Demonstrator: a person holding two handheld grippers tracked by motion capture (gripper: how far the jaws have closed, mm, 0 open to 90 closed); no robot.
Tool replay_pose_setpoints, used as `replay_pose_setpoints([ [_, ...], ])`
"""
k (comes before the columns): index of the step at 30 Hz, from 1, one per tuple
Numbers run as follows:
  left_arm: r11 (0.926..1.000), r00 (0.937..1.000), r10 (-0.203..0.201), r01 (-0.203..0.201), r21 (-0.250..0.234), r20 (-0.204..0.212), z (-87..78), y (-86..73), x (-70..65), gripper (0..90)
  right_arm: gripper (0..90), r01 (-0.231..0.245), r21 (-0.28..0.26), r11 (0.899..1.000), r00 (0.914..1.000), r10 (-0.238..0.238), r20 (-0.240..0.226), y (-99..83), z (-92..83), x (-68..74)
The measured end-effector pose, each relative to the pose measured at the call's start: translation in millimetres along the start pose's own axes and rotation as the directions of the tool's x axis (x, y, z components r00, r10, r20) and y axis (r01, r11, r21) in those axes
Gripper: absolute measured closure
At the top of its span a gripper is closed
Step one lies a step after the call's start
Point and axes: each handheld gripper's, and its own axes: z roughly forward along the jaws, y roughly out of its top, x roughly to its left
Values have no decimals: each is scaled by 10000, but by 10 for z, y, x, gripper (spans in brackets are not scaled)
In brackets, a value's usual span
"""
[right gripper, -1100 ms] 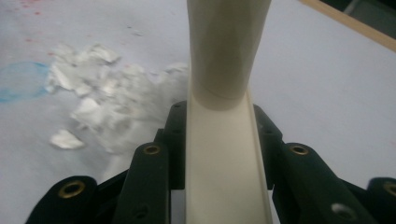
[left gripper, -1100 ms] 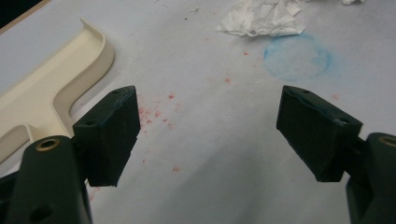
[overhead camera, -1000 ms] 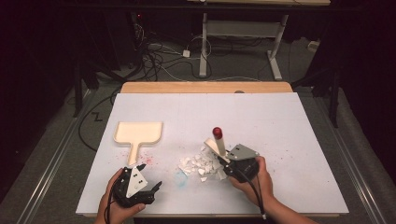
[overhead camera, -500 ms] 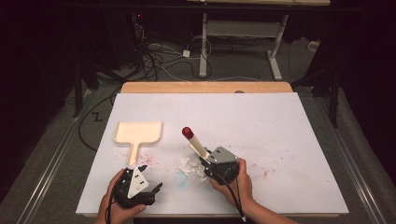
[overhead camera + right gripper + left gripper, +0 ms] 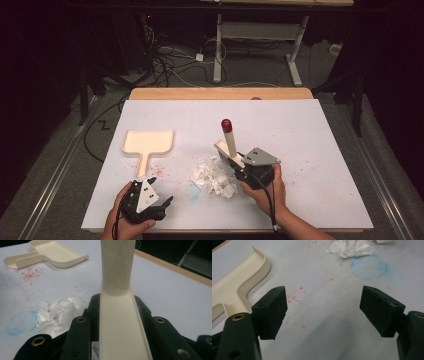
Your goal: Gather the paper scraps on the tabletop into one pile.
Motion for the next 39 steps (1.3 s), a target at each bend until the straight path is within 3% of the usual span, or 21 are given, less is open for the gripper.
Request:
replay_pose_setpoints([
  [9, 10000, 10000, -76, 76, -5, -3, 7, -9, 0, 210, 676, -204, -289, 9994, 9980, 186, -604, 5, -316, -343],
  [15, 10000, 10000, -25, 25, 3, 23, 1, -2, -10, 210, 677, 46, 279, 9996, 9917, -10, -1287, -93, -569, -484],
  [18, 10000, 10000, -46, 45, 24, 37, 1, -3, -8, 210, 677, 117, 444, 9989, 9834, -34, -1814, -175, -700, -523],
  [24, 9999, 9999, 72, -73, 104, 76, 21, 17, -24, 210, 678, 496, 1110, 9926, 9648, -189, -2624, -375, -746, -466],
  [27, 9999, 9999, 23, -24, 129, 106, 35, 18, -18, 210, 678, 415, 1105, 9930, 9489, -46, -3154, -418, -749, -419],
  [29, 9999, 9999, 46, -48, 163, 135, 48, 19, -16, 210, 677, 444, 1096, 9930, 9454, -63, -3259, -412, -737, -372],
  [33, 9998, 9998, 77, -79, 159, 172, 61, 26, -30, 210, 677, 632, 1013, 9928, 9278, -210, -3724, -391, -639, -253],
  [35, 9998, 9998, 96, -99, 182, 175, 63, 28, -29, 210, 677, 757, 926, 9928, 9295, -366, -3671, -345, -572, -193],
  [39, 9996, 9997, 112, -117, 246, 205, 66, 28, -28, 210, 677, 682, 637, 9956, 9234, -388, -3819, -215, -401, -126],
])
